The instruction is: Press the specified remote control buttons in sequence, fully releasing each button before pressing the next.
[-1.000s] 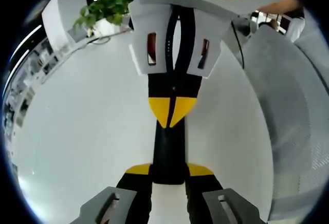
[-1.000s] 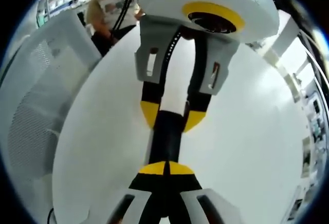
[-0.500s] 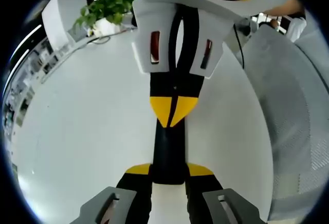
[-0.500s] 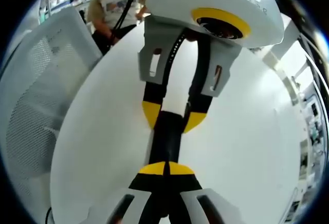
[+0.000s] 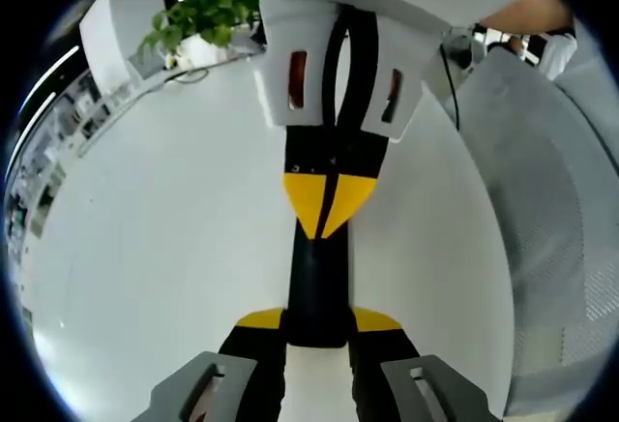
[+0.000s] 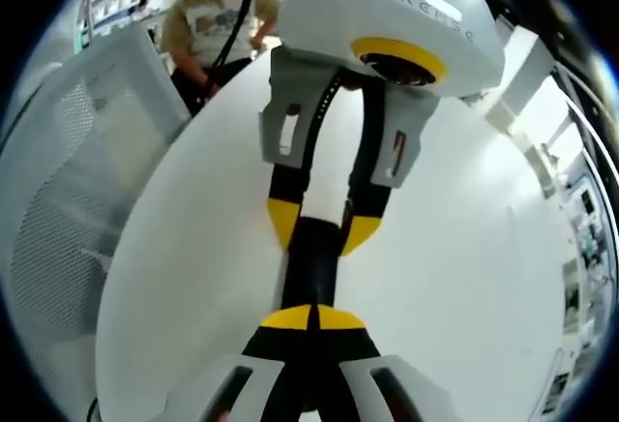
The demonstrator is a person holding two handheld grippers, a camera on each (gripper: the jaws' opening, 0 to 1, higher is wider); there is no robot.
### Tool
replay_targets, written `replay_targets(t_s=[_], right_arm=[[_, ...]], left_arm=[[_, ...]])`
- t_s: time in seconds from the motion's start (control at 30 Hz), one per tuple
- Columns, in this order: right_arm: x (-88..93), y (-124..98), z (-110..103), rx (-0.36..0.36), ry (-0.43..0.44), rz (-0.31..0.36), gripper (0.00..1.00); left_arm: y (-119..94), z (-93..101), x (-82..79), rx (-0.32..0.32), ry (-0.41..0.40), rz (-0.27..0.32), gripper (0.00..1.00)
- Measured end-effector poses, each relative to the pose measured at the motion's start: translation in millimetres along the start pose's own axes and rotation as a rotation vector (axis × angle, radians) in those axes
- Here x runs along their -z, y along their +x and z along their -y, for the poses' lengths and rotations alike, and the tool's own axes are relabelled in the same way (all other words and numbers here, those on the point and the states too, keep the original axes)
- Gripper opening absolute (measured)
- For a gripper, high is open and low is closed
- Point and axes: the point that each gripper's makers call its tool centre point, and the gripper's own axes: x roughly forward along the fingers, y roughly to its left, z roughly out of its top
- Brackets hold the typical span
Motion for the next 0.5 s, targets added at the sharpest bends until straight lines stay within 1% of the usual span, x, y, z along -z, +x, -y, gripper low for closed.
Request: replay_targets(t_s=[0.3,0.5], right_arm=[[-3.6,-8,1,0.014,0.002,0.016,0.0],[-7.2,-12,1,0.018,-0.014,0.015,0.0]], left_arm=[[0,0.8,0.0,0.0,0.0,-0.004,0.23],[0,0.3,-0.3,0.001,0.0,-0.004,0.23]])
